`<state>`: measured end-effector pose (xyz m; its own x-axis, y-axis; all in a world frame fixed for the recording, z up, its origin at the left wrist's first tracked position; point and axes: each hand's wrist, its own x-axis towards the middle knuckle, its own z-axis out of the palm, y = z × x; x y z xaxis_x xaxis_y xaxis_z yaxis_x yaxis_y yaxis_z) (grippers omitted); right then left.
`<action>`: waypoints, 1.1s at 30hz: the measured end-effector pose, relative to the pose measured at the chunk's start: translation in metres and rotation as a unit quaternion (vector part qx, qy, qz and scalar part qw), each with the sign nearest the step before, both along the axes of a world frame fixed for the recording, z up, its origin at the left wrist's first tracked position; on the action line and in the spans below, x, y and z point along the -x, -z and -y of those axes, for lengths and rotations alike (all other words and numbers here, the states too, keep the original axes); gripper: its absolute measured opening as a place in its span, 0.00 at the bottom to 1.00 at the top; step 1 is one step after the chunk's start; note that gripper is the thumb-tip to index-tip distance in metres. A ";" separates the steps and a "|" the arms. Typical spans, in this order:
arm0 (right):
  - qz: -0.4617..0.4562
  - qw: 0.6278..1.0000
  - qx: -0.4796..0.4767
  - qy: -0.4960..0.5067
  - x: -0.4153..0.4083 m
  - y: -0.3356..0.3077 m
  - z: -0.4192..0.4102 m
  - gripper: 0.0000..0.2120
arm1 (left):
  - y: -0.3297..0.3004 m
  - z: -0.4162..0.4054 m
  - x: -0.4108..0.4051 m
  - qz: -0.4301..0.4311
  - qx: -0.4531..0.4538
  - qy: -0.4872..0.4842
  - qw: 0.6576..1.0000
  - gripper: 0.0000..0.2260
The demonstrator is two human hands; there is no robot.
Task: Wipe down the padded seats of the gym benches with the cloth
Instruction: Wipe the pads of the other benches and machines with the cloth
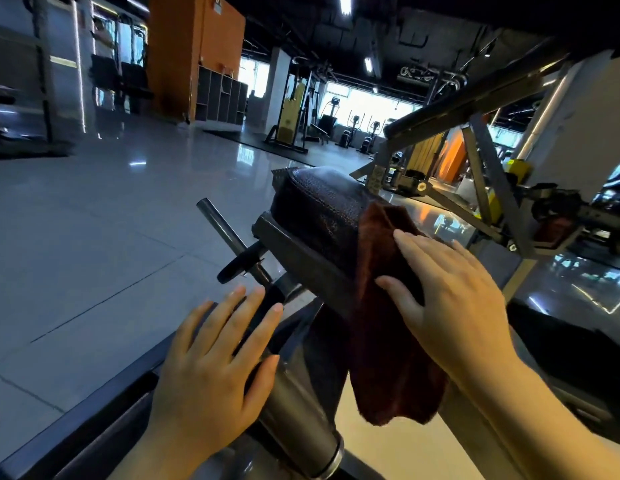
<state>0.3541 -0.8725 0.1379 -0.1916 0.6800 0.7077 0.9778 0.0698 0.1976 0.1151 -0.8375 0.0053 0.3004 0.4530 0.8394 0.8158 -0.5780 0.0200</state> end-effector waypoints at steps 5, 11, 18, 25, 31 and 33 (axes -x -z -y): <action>-0.029 0.999 -0.018 -0.003 0.067 -0.018 -0.049 0.25 | -0.001 0.001 0.002 0.008 -0.002 0.011 1.000 0.21; -0.013 1.000 0.009 -0.026 0.097 -0.029 -0.066 0.27 | -0.003 0.001 0.004 0.002 0.023 -0.002 1.000 0.22; -0.016 0.999 -0.034 -0.012 0.006 0.001 0.006 0.25 | -0.002 0.001 0.003 0.007 0.024 -0.001 1.000 0.23; -0.045 0.999 -0.002 0.021 -0.008 0.004 0.008 0.27 | -0.003 0.001 0.000 0.008 0.013 -0.001 1.000 0.23; -0.061 0.997 0.027 -0.035 0.082 -0.033 -0.056 0.26 | 0.000 0.002 0.001 -0.003 -0.001 0.006 1.000 0.21; -0.050 0.997 0.030 -0.043 0.101 -0.039 -0.072 0.26 | 0.000 0.002 0.003 -0.011 0.003 0.009 1.000 0.21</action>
